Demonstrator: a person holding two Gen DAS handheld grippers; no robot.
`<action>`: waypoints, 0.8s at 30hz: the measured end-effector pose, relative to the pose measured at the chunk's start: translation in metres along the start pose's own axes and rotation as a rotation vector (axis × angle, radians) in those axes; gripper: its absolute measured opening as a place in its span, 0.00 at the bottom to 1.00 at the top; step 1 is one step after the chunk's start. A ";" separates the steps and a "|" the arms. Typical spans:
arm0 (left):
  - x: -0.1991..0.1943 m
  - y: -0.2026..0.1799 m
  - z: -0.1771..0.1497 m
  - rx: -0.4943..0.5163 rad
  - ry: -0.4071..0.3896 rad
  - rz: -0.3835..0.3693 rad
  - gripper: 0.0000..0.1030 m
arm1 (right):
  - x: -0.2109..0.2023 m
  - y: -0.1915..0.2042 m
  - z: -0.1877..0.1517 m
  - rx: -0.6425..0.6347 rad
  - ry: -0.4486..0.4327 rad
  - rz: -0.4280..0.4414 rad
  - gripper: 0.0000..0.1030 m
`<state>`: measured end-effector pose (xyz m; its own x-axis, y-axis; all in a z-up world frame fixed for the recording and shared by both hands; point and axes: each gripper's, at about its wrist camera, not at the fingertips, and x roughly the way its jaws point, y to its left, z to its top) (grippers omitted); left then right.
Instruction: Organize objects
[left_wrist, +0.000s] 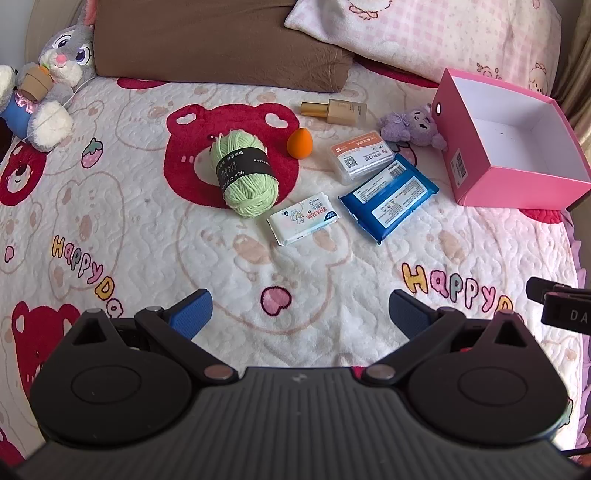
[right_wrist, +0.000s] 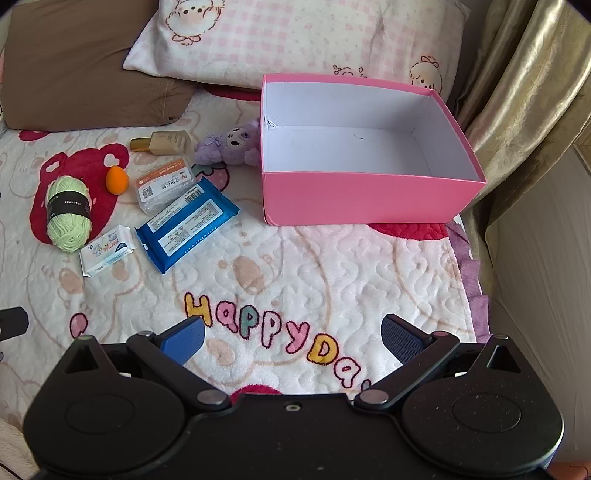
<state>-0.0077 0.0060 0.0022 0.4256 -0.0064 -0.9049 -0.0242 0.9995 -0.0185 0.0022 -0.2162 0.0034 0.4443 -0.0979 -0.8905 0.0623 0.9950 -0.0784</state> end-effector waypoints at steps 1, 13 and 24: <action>0.000 0.000 0.000 -0.003 0.002 -0.001 1.00 | 0.000 0.000 0.000 0.000 0.000 0.000 1.00; 0.002 0.005 -0.001 -0.023 0.013 -0.007 1.00 | 0.001 -0.001 0.000 0.002 0.002 -0.002 1.00; 0.005 0.004 -0.004 -0.024 0.015 -0.009 1.00 | 0.002 -0.001 -0.001 -0.003 0.007 -0.003 1.00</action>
<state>-0.0090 0.0097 -0.0041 0.4119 -0.0164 -0.9111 -0.0417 0.9984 -0.0369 0.0024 -0.2172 0.0015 0.4380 -0.1003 -0.8934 0.0607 0.9948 -0.0820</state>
